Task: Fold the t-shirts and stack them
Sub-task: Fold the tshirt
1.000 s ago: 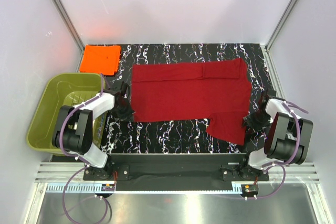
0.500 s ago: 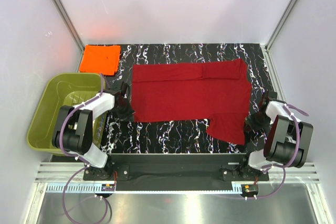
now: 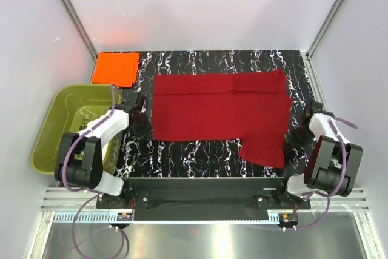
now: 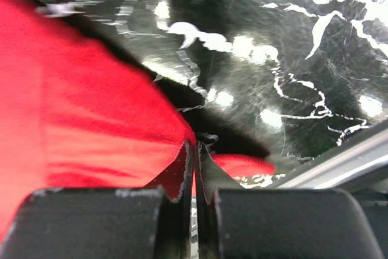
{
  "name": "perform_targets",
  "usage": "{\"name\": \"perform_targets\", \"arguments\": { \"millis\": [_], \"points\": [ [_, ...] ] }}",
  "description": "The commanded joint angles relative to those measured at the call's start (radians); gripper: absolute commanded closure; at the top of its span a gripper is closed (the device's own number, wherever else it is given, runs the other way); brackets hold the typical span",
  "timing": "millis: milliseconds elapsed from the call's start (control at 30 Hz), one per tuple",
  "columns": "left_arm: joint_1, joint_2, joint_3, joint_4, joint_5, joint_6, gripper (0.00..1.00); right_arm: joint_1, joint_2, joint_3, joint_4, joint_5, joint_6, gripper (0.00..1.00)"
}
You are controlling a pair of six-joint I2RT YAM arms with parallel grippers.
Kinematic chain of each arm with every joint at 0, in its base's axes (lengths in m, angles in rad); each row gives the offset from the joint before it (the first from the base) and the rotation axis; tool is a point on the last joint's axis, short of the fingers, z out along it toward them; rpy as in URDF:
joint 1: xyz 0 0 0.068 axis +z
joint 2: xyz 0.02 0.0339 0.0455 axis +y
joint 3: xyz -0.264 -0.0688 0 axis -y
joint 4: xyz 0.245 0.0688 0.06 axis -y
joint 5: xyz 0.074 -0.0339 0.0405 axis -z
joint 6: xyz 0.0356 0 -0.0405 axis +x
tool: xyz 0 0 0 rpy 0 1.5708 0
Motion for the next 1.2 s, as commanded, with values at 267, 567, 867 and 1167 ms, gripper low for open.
{"name": "perform_targets", "arguments": {
  "millis": [267, 567, 867, 1167],
  "points": [
    [0.004, -0.053, 0.108, -0.088, -0.07, -0.012, 1.0, 0.005, 0.076, 0.351, -0.078, -0.065, -0.134, 1.0],
    [0.004, 0.081, 0.322, -0.147, -0.096, 0.042, 1.0, 0.008, 0.254, 0.589, -0.079, -0.133, -0.175, 1.0],
    [0.032, 0.284, 0.539, -0.184, -0.085, 0.068, 1.0, 0.008, 0.469, 0.852, -0.104, -0.17, -0.183, 1.0],
    [0.066, 0.421, 0.694, -0.201, -0.09, 0.083, 1.0, 0.02, 0.657, 1.061, -0.136, -0.279, -0.213, 0.98]
  ]
}}
